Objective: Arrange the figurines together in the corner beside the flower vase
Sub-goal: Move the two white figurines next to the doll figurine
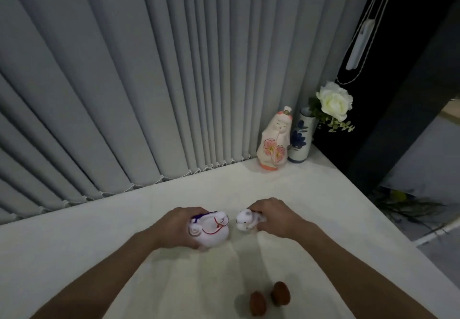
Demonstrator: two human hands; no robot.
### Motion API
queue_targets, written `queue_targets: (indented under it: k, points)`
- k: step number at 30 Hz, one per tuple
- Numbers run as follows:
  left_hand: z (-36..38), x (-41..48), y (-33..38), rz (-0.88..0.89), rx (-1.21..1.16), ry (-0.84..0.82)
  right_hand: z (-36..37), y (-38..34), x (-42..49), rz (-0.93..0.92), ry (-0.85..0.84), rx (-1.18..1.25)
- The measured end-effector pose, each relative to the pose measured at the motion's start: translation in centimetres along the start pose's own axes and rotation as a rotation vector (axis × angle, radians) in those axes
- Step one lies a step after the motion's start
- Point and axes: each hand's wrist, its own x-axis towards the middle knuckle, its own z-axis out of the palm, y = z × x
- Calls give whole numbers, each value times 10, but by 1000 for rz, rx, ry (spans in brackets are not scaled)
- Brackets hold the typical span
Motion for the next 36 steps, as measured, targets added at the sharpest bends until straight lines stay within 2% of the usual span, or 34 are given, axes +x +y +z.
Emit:
queue_targets:
  k: [6,15,23,28,36]
  points:
    - [-15,104,23,111,40,-22,-22,67,26,166,111,60]
    - [-17,214,25,156,141,-55,-18,127,65,274,116,54]
    - [-16,245,18,92,141,-99,-9,145,82,272,151,95]
    - [-21,252,24,111,177,-171,-11,147,86,274,128,111]
    - [-24,254,27,137,273,-169,-11,145,87,294,124,125]
